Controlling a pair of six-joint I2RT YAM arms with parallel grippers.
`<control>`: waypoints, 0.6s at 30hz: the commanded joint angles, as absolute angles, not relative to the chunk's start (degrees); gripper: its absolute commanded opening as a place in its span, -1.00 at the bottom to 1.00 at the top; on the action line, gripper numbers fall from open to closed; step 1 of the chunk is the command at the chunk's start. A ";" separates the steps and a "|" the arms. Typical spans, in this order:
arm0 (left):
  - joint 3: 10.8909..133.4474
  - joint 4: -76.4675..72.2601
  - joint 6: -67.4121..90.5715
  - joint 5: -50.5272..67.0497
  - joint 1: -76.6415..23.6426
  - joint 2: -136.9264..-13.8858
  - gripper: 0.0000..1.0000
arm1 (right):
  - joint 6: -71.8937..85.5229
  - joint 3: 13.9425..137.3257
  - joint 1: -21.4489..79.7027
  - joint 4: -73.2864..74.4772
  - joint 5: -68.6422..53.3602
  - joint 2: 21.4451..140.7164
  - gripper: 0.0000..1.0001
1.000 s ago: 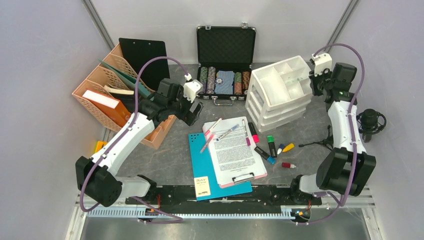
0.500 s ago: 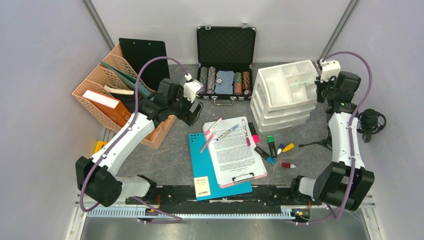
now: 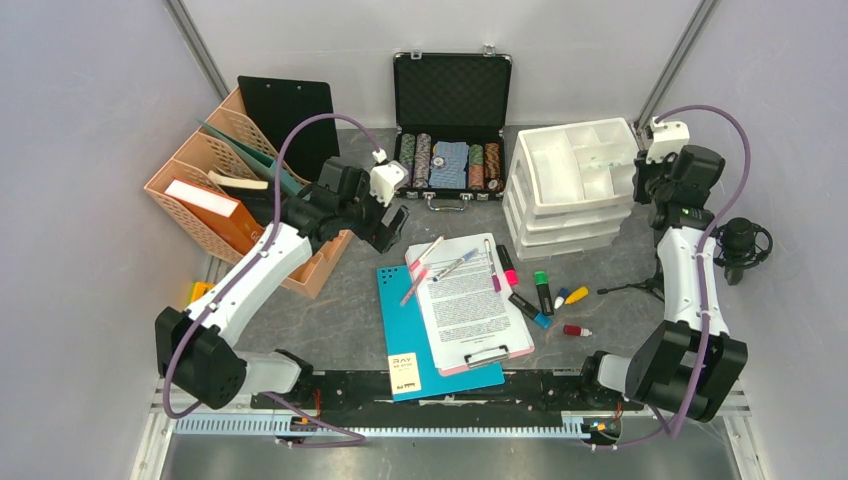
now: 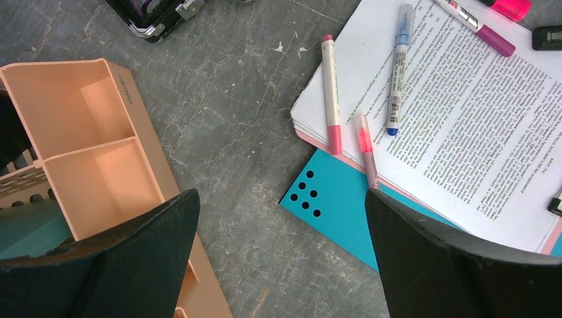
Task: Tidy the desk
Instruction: Move the storage box to the center of the board.
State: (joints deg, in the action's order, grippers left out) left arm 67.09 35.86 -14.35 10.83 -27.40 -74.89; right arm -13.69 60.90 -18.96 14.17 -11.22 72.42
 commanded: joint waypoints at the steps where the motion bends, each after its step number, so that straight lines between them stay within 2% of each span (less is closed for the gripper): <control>1: 68.97 34.10 -14.96 12.61 -27.64 -75.90 1.00 | -11.95 57.20 -19.25 16.56 -13.21 73.76 -1.00; 4: 69.67 34.05 -14.52 13.07 -27.69 -76.80 1.00 | -11.87 56.41 -19.25 17.03 -14.76 72.66 -0.96; 8: 70.29 34.10 -14.34 13.43 -27.69 -77.62 1.00 | -11.99 56.03 -19.25 17.60 -15.48 71.34 -0.74; 16: 72.01 33.40 -12.60 14.74 -27.73 -79.50 1.00 | -14.79 57.19 -19.34 18.84 -11.18 67.65 0.21; 18: 73.29 32.67 -10.68 15.57 -27.93 -80.80 1.00 | -15.46 57.57 -19.29 19.05 -10.32 66.33 0.37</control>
